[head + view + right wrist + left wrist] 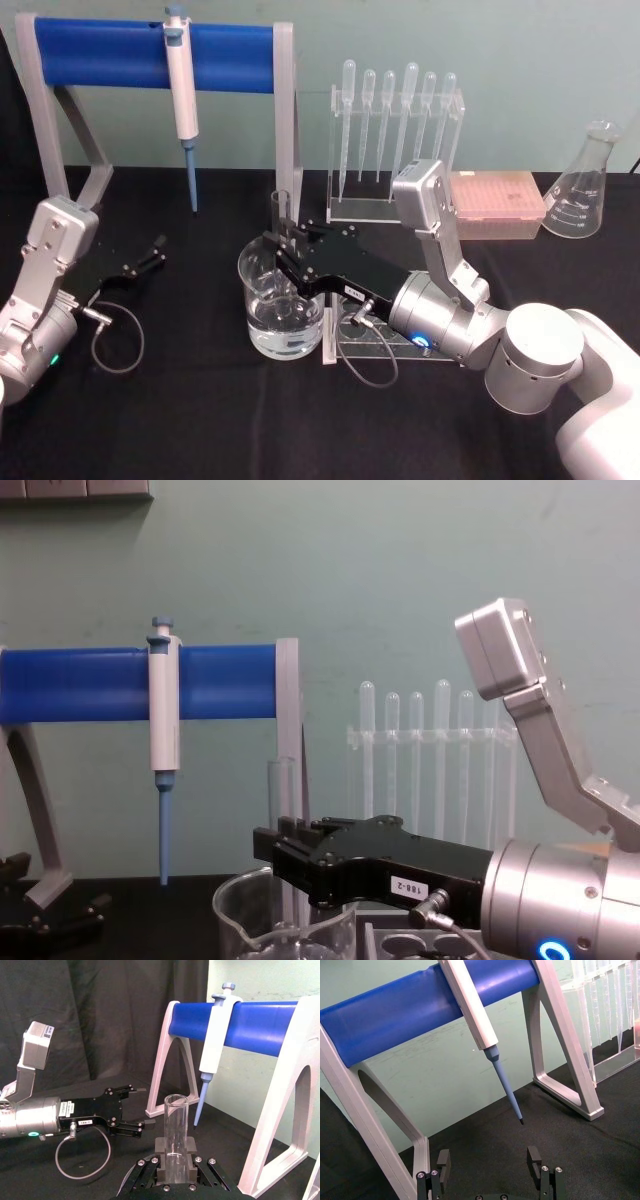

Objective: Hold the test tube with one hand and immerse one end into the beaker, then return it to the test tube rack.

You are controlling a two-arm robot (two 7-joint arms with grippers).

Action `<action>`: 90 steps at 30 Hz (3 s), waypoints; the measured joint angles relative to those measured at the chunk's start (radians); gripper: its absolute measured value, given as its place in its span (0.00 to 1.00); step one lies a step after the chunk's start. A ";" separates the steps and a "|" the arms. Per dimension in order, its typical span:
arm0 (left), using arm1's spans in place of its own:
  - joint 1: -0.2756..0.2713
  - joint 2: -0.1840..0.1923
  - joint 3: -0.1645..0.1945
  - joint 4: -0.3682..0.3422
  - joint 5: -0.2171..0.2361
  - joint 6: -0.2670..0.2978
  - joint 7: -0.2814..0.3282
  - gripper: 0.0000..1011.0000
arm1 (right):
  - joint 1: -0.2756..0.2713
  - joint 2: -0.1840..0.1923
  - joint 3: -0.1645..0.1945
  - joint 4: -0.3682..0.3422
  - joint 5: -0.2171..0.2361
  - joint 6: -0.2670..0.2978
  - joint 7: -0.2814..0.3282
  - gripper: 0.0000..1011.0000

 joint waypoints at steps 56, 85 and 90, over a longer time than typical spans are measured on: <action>0.000 0.000 0.000 0.000 0.000 0.000 0.000 0.99 | -0.020 0.035 0.041 -0.176 0.020 0.015 -0.003 0.22; 0.000 0.000 0.000 0.000 0.000 0.000 0.000 0.99 | -0.212 0.205 0.186 -0.439 0.016 0.128 -0.145 0.22; 0.000 0.000 0.000 0.000 0.000 0.000 0.000 0.99 | -0.239 0.195 0.195 -0.421 0.010 0.111 -0.148 0.22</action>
